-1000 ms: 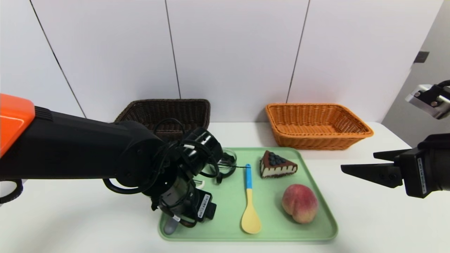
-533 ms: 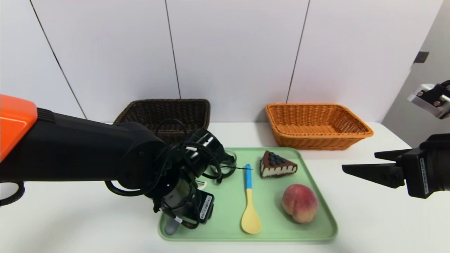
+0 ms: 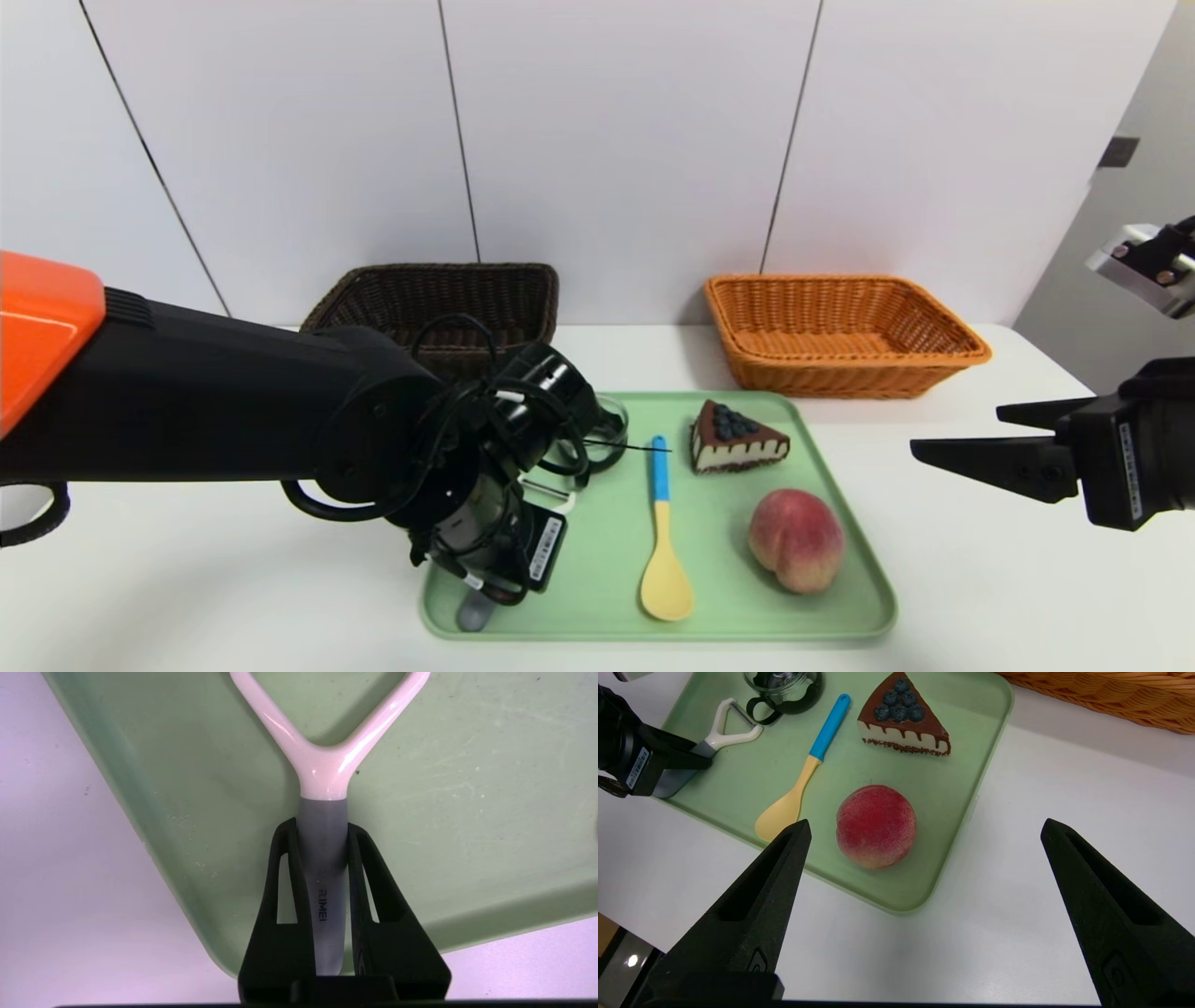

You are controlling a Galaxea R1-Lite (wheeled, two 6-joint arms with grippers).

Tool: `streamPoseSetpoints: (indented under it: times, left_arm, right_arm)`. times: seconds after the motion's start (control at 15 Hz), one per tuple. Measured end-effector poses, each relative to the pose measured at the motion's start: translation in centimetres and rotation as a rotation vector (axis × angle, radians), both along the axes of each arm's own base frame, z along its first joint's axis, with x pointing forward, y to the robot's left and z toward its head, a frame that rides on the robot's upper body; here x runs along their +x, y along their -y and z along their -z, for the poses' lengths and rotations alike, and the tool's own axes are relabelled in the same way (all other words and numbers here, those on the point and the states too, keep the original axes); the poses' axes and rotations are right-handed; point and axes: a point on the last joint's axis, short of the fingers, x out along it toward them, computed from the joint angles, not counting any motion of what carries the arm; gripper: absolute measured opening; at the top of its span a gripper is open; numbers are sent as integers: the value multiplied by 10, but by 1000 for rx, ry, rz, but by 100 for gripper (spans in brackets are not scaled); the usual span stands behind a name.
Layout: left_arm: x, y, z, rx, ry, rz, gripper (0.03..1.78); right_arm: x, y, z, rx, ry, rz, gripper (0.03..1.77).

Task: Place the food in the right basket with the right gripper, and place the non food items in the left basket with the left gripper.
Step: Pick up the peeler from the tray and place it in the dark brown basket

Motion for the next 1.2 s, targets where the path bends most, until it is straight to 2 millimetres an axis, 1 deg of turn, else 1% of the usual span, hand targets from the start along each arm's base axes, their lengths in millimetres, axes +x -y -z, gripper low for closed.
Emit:
streamPoseSetpoints:
  times: [0.27, 0.4, 0.67, 0.8, 1.0, 1.2]
  left_arm:
    - [-1, -2, -3, 28, 33, -18, 25]
    - [-2, -5, -14, 15, 64, -11, 25]
    - [-7, -27, -48, -11, 158, 29, 25]
    - [-8, -42, -69, -22, 217, 40, 25]
    - [2, -72, -96, 5, 327, 65, 25]
    - [17, -94, -132, 1, 479, 146, 25]
  right_arm:
    - [-1, 0, 0, 1, 1, 0, 170]
    - [-1, 1, 0, 1, 0, 0, 170]
    - [-3, 1, 0, 3, 2, 1, 170]
    - [-3, 1, -1, 5, 5, 3, 170]
    - [-4, 2, -1, 7, 9, 3, 170]
    - [-4, 2, -1, 5, 10, 1, 170]
